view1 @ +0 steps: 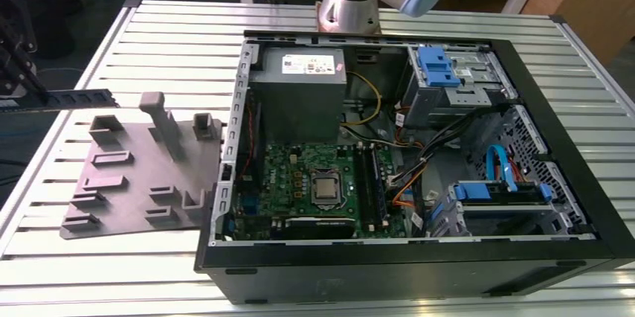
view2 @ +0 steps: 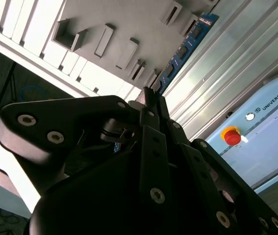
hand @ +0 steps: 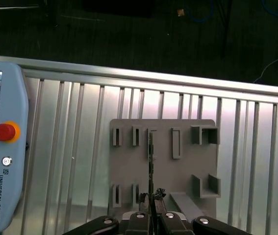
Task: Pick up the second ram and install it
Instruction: 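Pick up the second ram and move it above second insertion slot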
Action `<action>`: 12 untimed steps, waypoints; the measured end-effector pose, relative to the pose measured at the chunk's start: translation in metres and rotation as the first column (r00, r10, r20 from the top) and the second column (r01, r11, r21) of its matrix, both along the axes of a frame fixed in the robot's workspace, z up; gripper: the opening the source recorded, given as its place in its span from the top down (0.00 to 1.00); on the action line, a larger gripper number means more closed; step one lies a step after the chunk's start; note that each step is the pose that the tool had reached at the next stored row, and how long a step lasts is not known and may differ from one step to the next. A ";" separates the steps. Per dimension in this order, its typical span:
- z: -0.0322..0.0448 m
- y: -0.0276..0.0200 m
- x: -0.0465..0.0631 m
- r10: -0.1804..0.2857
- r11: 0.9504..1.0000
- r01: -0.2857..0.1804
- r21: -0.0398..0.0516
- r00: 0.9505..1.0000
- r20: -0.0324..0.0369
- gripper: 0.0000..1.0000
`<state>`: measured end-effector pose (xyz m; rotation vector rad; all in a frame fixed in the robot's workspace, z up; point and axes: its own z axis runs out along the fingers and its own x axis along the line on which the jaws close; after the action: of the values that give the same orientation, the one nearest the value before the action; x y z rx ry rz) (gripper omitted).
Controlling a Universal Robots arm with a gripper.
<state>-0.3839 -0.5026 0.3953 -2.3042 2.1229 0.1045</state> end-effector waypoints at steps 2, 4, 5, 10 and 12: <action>0.0000 0.0001 0.006 0.000 1.000 0.000 0.000 1.000 0.000 0.89; 0.0000 0.0000 0.013 0.000 1.000 0.000 0.000 1.000 0.000 0.89; -0.0001 0.0000 0.017 0.000 1.000 0.000 0.000 1.000 0.000 0.89; -0.0001 0.0000 0.037 0.000 1.000 0.000 -0.001 1.000 0.000 0.89; 0.0000 0.0000 0.045 0.000 1.000 0.000 -0.002 1.000 0.000 0.89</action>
<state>-0.3390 -0.5025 0.3953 -2.3050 2.1238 0.1029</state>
